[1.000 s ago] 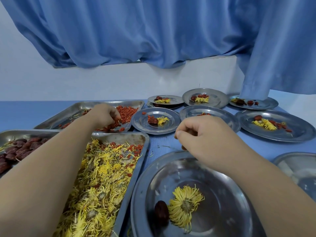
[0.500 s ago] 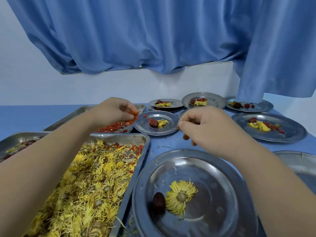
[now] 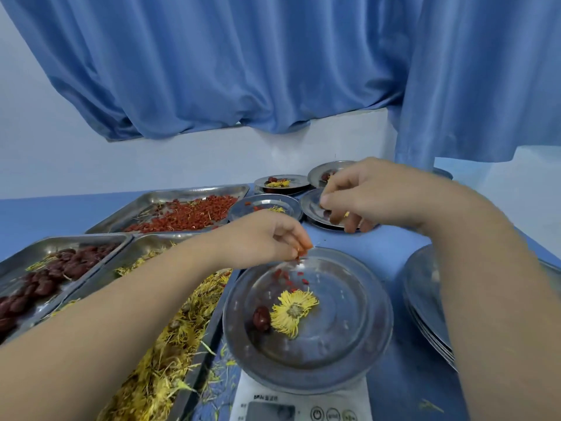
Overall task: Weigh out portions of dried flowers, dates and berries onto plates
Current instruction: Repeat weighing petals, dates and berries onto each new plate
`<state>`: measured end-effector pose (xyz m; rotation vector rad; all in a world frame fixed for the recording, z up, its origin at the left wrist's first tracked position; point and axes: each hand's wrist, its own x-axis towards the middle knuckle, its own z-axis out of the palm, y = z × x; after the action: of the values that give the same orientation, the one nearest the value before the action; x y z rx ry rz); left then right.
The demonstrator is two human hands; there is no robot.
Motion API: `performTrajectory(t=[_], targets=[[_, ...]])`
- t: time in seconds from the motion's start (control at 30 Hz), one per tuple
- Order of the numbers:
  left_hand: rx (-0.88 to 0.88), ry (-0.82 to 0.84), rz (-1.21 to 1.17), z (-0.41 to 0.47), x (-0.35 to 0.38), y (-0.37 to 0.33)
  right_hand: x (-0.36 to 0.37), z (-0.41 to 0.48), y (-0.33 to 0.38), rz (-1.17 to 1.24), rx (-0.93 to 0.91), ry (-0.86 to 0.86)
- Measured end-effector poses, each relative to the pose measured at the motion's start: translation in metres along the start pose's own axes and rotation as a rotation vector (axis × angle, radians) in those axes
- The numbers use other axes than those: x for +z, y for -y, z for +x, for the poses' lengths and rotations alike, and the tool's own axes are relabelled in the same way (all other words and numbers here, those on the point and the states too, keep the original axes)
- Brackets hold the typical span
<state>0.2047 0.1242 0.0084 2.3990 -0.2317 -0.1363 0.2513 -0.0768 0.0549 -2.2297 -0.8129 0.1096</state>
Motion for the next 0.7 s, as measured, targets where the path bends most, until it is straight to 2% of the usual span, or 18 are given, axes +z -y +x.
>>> performTrajectory(t=[0.1, 0.3, 0.7], targets=[[0.011, -0.042, 0.023, -0.002, 0.002, -0.005, -0.009, -0.012, 0.004, -0.036, 0.012, 0.012], [0.020, -0.180, 0.150, -0.007, 0.006, 0.002, -0.003, -0.043, 0.013, -0.129, -0.081, -0.139], [-0.050, -0.292, -0.051, -0.025, 0.018, 0.000, 0.045, -0.125, -0.025, -0.277, -0.083, -0.235]])
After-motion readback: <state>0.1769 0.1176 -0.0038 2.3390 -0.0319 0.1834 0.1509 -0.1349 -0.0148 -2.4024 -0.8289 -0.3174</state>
